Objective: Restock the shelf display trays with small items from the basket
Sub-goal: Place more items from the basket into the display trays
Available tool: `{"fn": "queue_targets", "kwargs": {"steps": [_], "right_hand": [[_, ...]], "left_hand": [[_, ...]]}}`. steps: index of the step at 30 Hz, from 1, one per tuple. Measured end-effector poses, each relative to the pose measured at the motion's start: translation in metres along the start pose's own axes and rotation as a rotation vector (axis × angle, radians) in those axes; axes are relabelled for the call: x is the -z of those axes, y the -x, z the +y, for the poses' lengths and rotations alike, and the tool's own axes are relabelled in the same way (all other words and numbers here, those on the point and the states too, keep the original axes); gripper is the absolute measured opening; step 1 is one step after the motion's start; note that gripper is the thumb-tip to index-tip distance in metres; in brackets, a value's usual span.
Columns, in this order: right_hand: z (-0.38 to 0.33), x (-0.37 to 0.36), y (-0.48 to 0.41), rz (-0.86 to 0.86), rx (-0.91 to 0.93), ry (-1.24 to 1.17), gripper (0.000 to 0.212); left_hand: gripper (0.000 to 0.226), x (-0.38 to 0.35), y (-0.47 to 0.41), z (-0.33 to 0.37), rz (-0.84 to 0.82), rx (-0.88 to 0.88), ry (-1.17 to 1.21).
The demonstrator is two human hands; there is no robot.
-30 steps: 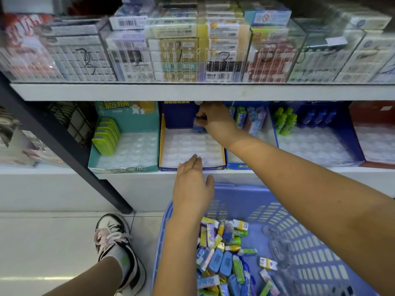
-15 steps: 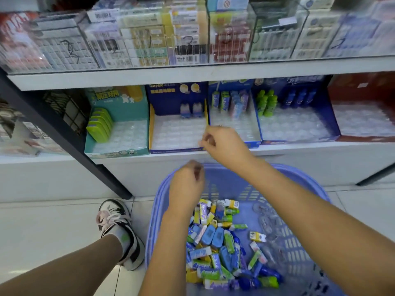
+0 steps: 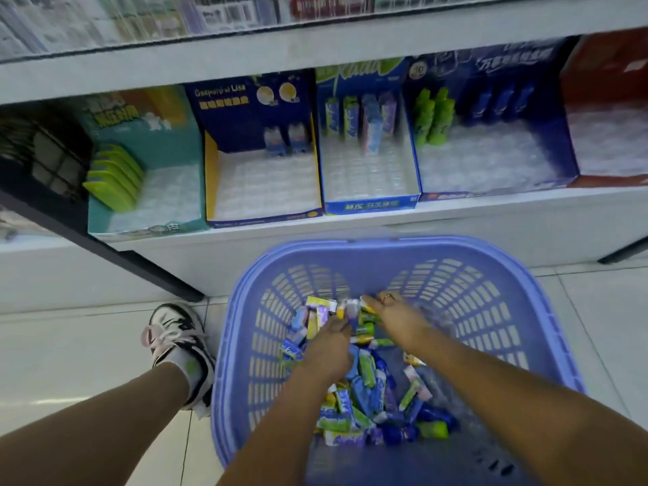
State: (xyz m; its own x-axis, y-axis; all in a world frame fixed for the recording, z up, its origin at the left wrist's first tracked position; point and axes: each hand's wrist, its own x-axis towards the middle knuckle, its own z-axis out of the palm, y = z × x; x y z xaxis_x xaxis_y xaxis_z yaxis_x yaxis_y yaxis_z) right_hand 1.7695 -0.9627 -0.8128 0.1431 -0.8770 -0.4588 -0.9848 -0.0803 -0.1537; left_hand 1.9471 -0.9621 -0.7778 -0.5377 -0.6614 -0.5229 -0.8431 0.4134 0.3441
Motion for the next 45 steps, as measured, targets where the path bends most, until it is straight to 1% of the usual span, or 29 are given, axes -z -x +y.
{"fn": "queue_targets", "kwargs": {"steps": [1,3,6,8,10,11,12,14,15,16,17,21,24,25,27,29,31,33,34,36,38,39,41,45], "right_hand": [[0.001,-0.005,-0.001,0.036,-0.007,0.040,0.061],[-0.001,-0.009,-0.004,0.099,-0.010,0.078,0.049],[-0.004,-0.009,-0.008,0.137,-0.044,0.050,0.044],[-0.004,-0.004,-0.007,0.150,-0.132,-0.053,0.036],[0.000,0.007,-0.004,0.117,-0.240,-0.265,0.023],[0.004,0.013,-0.002,0.084,-0.296,-0.420,0.013],[0.010,0.020,-0.002,0.034,-0.337,-0.603,0.009],[0.022,0.037,0.002,-0.154,-0.359,-0.999,0.021],[0.025,0.048,0.007,-0.268,-0.342,-1.192,0.020],[0.028,0.057,0.013,-0.357,-0.313,-1.319,0.017],[0.030,0.066,0.017,-0.414,-0.273,-1.373,0.014],[0.032,0.103,0.032,-0.498,-0.104,-1.332,0.022],[0.030,0.141,0.047,-0.533,0.093,-1.260,0.050],[0.027,0.154,0.053,-0.531,0.154,-1.252,0.053],[0.020,0.180,0.063,-0.465,0.248,-1.258,0.050],[0.011,0.203,0.073,-0.327,0.304,-1.286,0.045],[0.001,0.225,0.080,-0.147,0.348,-1.320,0.038],[-0.006,0.243,0.085,0.069,0.367,-1.304,0.032],[-0.009,0.251,0.086,0.192,0.359,-1.288,0.029],[-0.009,0.263,0.087,0.457,0.305,-1.274,0.027],[-0.005,0.273,0.086,0.717,0.201,-1.251,0.026],[-0.003,0.277,0.085,0.809,0.151,-1.213,0.026],[0.001,0.282,0.083,0.889,0.093,-1.148,0.027],[-0.010,0.289,0.069,0.910,0.119,-1.093,0.026]], "left_hand": [[0.051,-0.002,-0.001,-0.001,0.019,0.006,-0.013],[0.039,-0.001,-0.005,0.001,0.137,0.063,0.034],[0.038,0.007,-0.018,0.000,0.347,0.164,0.111],[0.042,0.007,-0.026,-0.001,0.358,0.191,0.089],[0.046,0.002,-0.033,-0.003,0.315,0.195,-0.007],[0.049,-0.001,-0.035,-0.004,0.301,0.202,-0.049],[0.051,-0.003,-0.037,-0.003,0.297,0.215,-0.071],[0.050,-0.004,-0.041,-0.001,0.307,0.249,-0.070],[0.047,-0.004,-0.043,0.000,0.315,0.261,-0.070],[0.043,-0.003,-0.044,0.001,0.323,0.273,-0.073],[0.039,-0.002,-0.045,0.001,0.329,0.283,-0.072],[0.032,0.007,-0.040,0.006,0.330,0.325,0.019],[0.025,0.031,-0.029,0.010,0.285,0.404,0.265],[0.024,0.042,-0.024,0.010,0.259,0.424,0.370],[0.019,0.066,-0.012,0.009,0.212,0.429,0.630],[0.010,0.089,0.005,0.010,0.155,0.381,1.038],[0.012,0.109,0.023,0.012,0.123,0.255,1.428],[0.016,0.125,0.039,0.013,0.145,0.109,1.670],[0.016,0.133,0.045,0.014,0.170,0.040,1.748],[0.015,0.149,0.054,0.019,0.255,-0.060,1.819],[0.013,0.161,0.060,0.025,0.343,-0.115,1.819],[0.013,0.164,0.062,0.029,0.368,-0.136,1.811],[0.014,0.168,0.067,0.037,0.397,-0.169,1.818],[0.014,0.172,0.072,0.045,0.537,-0.215,1.931]]}}
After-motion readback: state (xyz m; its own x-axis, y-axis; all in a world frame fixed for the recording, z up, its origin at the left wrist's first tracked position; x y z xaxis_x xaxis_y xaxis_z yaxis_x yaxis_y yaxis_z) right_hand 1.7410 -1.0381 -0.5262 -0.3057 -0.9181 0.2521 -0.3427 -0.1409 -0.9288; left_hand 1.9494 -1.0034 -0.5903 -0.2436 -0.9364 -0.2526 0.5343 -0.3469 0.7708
